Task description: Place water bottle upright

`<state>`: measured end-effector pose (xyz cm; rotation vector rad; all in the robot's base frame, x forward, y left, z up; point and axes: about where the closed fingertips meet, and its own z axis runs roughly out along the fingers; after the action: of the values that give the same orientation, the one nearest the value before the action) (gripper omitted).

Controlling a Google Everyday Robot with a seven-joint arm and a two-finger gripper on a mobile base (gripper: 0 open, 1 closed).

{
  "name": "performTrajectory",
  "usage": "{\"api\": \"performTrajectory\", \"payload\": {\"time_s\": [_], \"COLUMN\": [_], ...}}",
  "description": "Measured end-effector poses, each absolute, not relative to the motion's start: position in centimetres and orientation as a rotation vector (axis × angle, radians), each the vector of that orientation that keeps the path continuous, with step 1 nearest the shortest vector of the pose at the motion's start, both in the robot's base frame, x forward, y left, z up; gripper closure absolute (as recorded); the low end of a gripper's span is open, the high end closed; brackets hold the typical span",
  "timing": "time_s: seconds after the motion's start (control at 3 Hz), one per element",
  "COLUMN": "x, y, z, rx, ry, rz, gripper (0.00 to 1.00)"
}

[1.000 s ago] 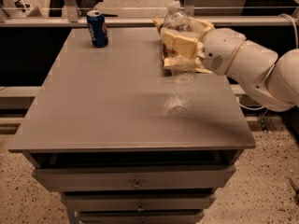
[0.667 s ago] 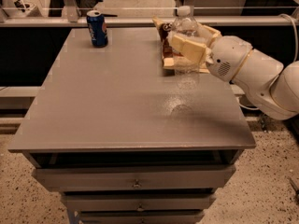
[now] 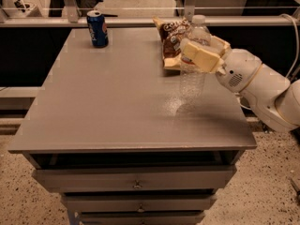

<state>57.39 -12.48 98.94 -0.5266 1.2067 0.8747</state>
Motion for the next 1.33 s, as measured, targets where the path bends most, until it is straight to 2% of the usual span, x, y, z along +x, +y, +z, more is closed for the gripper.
{"api": "performTrajectory", "payload": {"time_s": [1.33], "x": [55.1], "y": [-15.3], "z": [98.4], "rx": [-0.654], "ry": [1.041], "rz": [1.063], "gripper": [1.00]}}
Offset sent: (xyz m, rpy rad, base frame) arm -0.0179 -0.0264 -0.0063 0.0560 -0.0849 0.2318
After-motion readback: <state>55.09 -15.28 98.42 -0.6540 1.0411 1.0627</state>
